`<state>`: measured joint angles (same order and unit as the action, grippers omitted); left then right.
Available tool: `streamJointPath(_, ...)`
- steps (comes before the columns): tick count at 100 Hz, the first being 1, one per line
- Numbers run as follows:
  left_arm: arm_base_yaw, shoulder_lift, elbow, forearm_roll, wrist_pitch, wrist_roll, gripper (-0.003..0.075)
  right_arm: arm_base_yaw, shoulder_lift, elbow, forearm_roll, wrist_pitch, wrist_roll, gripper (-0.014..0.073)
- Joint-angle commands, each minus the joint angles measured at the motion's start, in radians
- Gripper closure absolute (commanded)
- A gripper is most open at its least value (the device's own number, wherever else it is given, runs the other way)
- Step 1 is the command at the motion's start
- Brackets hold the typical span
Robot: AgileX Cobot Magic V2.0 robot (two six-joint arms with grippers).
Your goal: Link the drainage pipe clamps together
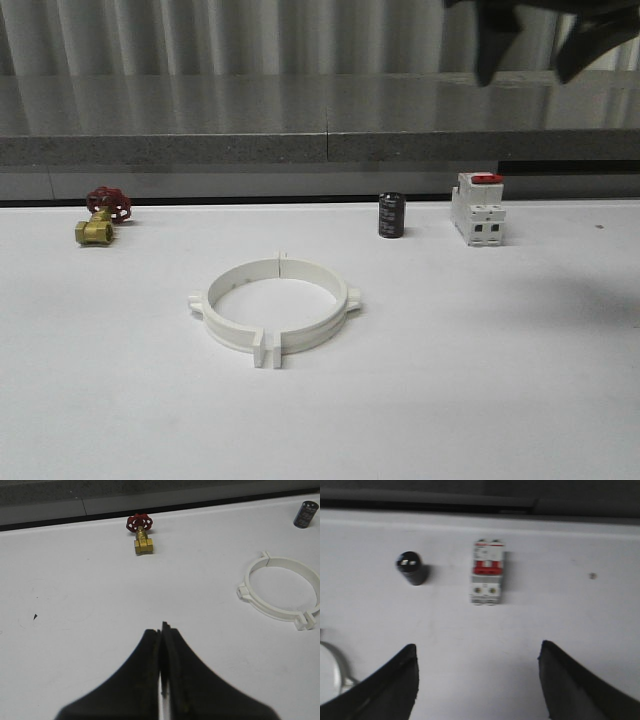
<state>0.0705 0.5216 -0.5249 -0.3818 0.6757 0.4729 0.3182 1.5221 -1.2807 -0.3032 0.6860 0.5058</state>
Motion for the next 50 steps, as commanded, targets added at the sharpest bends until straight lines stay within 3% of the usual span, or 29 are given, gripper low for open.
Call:
streamJointPath(1,-0.007,0.004,-0.026,-0.03,-0.054,-0.003,0.0741,-0.066,-0.14,0.043,-0.039,-0.043,-0.014,0.0083)
streamJointPath(23,-0.007,0.004,-0.026,-0.03,-0.054,-0.003,0.0741,-0.212,-0.415,0.279,-0.069,-0.04,-0.014,0.0083)
streamJointPath(50,-0.007,0.004,-0.026,-0.03,-0.054,-0.003,0.0741,-0.222,-0.725,0.504,-0.072,-0.011,-0.014,0.0093)
